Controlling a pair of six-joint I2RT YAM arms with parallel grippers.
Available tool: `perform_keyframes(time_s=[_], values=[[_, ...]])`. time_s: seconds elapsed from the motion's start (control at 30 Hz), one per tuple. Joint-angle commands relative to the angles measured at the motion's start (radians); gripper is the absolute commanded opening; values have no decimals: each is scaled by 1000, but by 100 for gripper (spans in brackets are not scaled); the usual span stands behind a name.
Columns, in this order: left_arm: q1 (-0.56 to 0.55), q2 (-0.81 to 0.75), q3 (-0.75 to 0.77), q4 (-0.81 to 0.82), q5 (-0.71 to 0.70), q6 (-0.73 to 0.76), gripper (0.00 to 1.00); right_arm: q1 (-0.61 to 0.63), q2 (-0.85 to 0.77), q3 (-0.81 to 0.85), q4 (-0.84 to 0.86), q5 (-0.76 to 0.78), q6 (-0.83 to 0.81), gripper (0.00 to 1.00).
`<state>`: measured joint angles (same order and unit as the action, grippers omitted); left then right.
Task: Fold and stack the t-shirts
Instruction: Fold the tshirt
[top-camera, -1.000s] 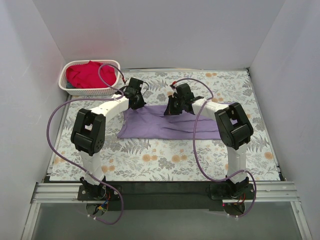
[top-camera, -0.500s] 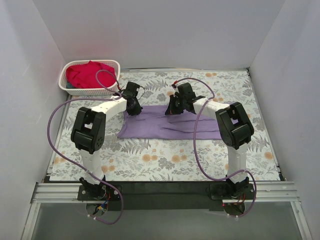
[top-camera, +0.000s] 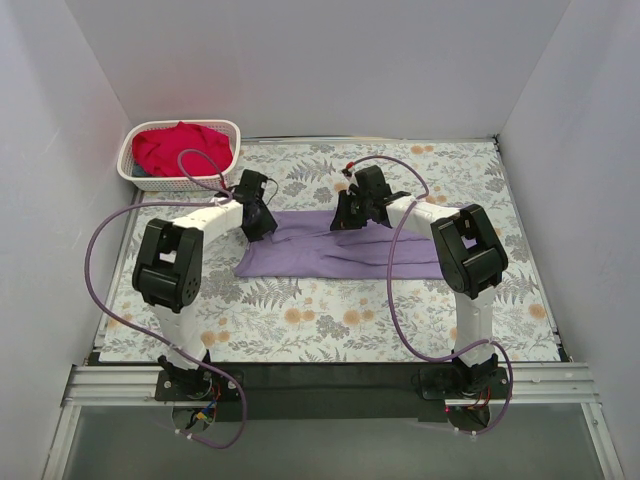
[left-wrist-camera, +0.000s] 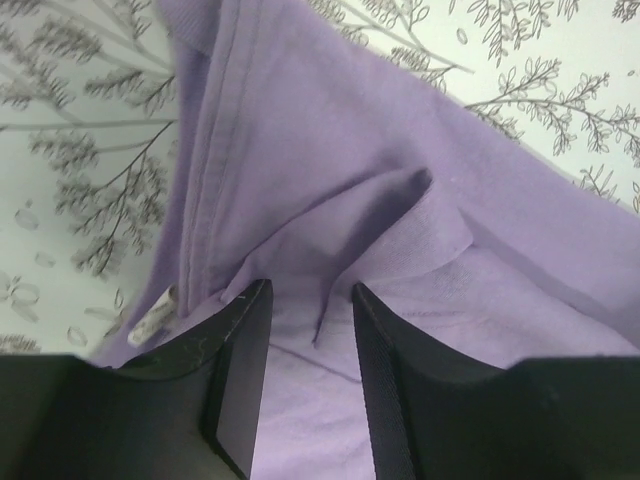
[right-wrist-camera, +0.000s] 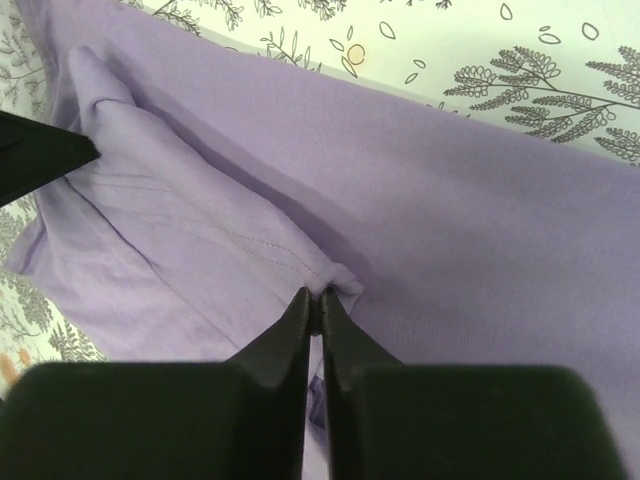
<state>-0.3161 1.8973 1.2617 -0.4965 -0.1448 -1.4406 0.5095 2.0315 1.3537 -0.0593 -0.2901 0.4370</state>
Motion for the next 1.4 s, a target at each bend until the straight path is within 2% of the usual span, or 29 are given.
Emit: perform_keyframes(time_s=[0.0,0.07,0.1,0.17,0.2,0.3,0.43,0.5,0.63,0.87,1.0,1.37], values=[[8,-136,-31,-16,-22,-11,38,-8,-24,22,-28,22,-44,14],[6,-180,-54,-16,-35,-7,42,-8,-46,25,-46,48,-64,20],[6,-225,-79,-22,-50,-4,44,-6,-57,28,-56,54,-89,27],[6,-276,-108,-28,-61,-4,51,-8,-99,24,-86,84,-119,32],[6,-324,-142,-36,-58,-4,52,-8,-117,19,-97,100,-150,37],[5,-395,-220,-36,-44,-1,54,-8,-200,-27,-137,160,-197,41],[3,-480,-309,-30,-21,8,54,-3,-328,-134,-169,186,-222,41],[3,-483,-337,-13,-29,16,52,-2,-365,-184,-181,193,-221,41],[3,-428,-358,-1,-42,22,31,14,-430,-306,-185,197,-204,40],[6,-343,-381,-39,-110,-9,16,46,-421,-360,-178,175,-149,38],[8,-304,-406,-97,-165,-44,10,96,-415,-381,-151,236,-95,34],[8,-322,-432,-112,-193,-55,9,124,-324,-367,-105,342,-66,26]])
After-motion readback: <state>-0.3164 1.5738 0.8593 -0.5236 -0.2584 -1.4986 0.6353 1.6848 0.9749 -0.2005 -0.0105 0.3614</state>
